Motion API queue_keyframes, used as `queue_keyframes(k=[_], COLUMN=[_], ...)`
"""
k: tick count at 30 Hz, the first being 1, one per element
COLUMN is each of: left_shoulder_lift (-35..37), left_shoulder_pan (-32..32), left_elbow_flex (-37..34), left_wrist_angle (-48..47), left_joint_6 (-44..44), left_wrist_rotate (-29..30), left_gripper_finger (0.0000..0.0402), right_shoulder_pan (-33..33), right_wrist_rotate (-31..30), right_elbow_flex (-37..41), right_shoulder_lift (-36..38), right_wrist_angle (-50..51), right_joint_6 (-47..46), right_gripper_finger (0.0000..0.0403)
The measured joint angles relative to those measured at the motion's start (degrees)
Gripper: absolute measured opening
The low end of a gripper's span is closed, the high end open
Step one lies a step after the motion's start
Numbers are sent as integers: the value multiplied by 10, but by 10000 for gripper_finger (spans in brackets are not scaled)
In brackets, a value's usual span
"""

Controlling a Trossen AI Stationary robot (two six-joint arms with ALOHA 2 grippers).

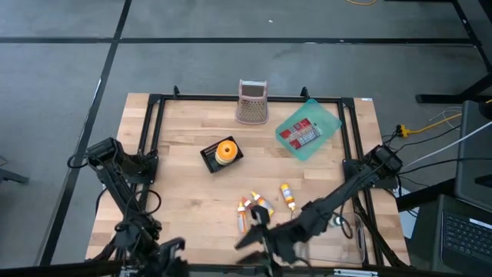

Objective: Pick & Place Food Item
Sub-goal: Put the green food coloring bottle into the transparent bin

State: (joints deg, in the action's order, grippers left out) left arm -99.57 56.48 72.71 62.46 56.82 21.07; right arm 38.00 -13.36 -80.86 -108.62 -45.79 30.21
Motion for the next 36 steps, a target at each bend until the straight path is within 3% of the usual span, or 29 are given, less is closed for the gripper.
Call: queue_keyframes(k=[3,7,13,16,20,28,36], left_shoulder_lift=[0,0,0,0,1,2,2], left_shoulder_pan=[-10,-48,-147,-187,-198,-200,-215], left_elbow_flex=[0,0,0,0,0,0,0], left_wrist_angle=[-1,-14,-37,-35,-31,-61,-61], left_joint_6=[40,47,-58,-111,-128,-143,-146], left_wrist_rotate=[-109,-202,-344,-404,-432,-433,-481], left_gripper_finger=[83,83,83,83,83,83,83], right_shoulder_pan=[7,6,5,12,25,31,32], right_wrist_rotate=[39,99,132,98,42,-13,-6], right_elbow_flex=[0,0,0,0,0,0,0], right_shoulder_lift=[0,0,0,0,0,0,0], right_wrist_angle=[-48,-71,-52,-44,-42,-20,-22], right_joint_6=[33,37,39,62,96,121,139], right_gripper_finger=[162,162,162,162,162,162,162])
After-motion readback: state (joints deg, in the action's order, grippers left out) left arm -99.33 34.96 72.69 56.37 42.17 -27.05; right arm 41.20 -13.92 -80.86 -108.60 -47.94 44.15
